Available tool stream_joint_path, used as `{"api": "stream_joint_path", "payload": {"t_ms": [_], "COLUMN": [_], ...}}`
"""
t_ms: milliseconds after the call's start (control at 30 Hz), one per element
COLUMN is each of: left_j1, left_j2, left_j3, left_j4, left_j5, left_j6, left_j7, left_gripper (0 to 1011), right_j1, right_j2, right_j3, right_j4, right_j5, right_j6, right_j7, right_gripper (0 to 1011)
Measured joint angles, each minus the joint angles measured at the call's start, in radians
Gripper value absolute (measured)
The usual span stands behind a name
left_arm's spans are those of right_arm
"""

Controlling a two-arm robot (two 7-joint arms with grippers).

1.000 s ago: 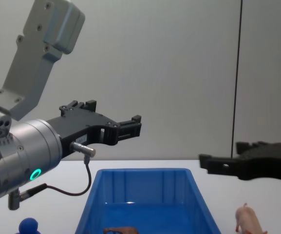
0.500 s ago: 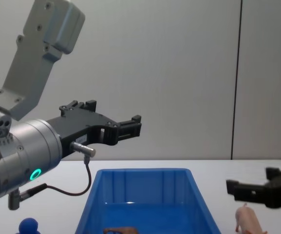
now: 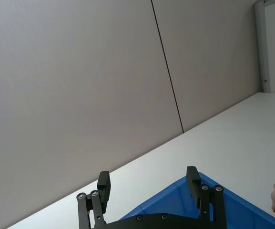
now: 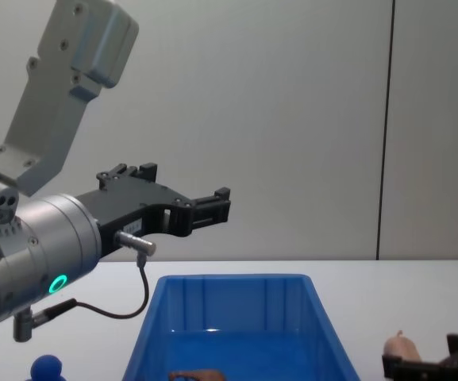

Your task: Pick up the two dolls from the table and place them into the box.

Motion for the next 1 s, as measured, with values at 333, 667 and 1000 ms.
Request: {"api": "stream_joint_path", "payload": {"t_ms": [333,667,1000], "left_j1": [0.0,0.0,0.0], "left_j2": [0.0,0.0,0.0], "left_j3": [0.0,0.0,0.0], "left_j4": [0.0,0.0,0.0], "left_j5": [0.0,0.0,0.0], "left_j6": [0.0,0.0,0.0], "left_j7": [0.0,0.0,0.0], "left_gripper": [1003,1003,1003], "right_j1": [0.022,0.047,0.06], "right_j2": [-0.022,-0.039,-0.046], "right_j3": [-0.007,-0.009,-0.005], "right_j4": [0.058,0.098,0.112], "right_j5": [-0.005,-0.003,0.002], "right_j6": [0.004,-0.004,-0.015], "right_j7": [-0.006,-0.007,-0.011], "right_gripper": [926,644,372]}}
